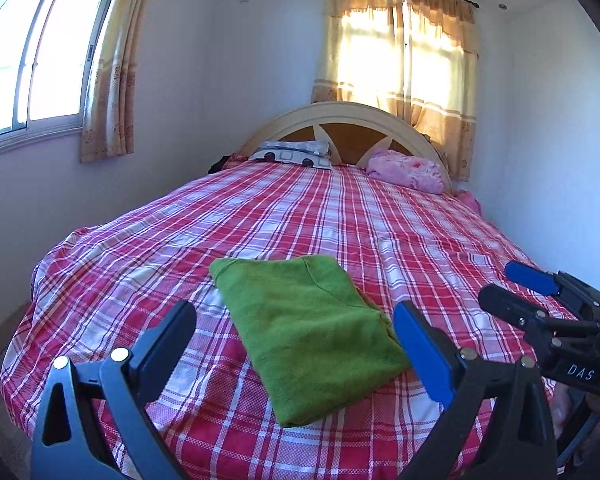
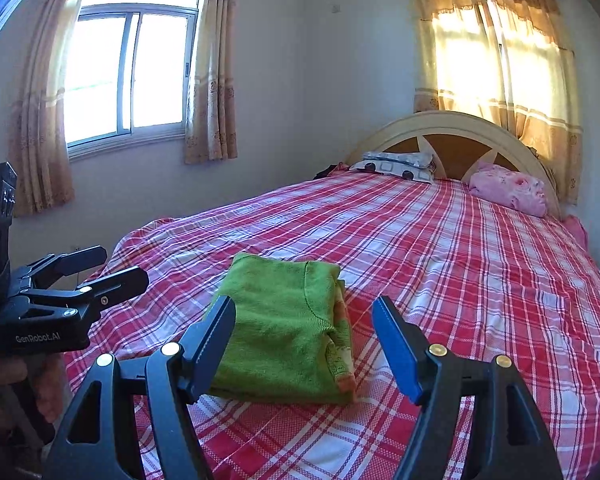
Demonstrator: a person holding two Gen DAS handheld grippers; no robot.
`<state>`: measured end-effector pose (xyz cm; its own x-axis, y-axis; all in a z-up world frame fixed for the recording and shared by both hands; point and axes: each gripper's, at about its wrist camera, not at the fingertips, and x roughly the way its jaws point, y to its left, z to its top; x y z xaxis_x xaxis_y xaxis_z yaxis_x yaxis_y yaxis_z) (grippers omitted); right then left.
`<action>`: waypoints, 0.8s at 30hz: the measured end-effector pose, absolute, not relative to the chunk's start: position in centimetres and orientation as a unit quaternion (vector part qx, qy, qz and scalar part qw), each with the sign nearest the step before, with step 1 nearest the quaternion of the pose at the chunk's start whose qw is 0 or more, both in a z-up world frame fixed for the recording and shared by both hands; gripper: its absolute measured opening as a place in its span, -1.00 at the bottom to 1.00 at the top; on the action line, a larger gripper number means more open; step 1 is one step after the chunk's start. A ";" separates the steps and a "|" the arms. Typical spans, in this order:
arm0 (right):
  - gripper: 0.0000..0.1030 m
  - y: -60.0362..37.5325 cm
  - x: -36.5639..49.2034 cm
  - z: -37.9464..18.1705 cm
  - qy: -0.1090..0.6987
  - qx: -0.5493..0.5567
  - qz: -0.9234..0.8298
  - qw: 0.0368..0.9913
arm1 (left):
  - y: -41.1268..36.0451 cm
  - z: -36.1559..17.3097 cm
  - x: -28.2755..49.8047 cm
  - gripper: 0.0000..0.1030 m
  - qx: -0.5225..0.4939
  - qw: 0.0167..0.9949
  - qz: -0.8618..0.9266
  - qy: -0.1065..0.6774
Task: Fold small clothes
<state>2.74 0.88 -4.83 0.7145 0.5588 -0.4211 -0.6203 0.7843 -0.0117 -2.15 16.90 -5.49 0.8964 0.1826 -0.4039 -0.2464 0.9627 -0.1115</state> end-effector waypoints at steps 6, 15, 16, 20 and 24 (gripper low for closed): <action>0.39 0.8 2.6 -4.8 0.201 -0.074 0.322 0.922 | 16.8 -5.5 -2.2 0.96 -0.080 0.970 0.110 0.200; 0.39 0.8 2.4 -4.8 0.199 -0.077 0.326 0.921 | 16.5 -5.3 -2.3 0.96 -0.076 0.971 0.106 0.201; 0.39 0.8 2.4 -4.8 0.200 -0.075 0.326 0.921 | 16.4 -5.3 -2.2 0.96 -0.075 0.971 0.106 0.201; 0.39 0.8 2.4 -4.9 0.199 -0.074 0.325 0.921 | 16.3 -5.2 -2.2 0.98 -0.073 0.971 0.104 0.200; 0.39 0.6 2.3 -4.6 0.194 -0.071 0.325 0.923 | 16.3 -5.1 -2.3 1.00 -0.074 0.971 0.104 0.200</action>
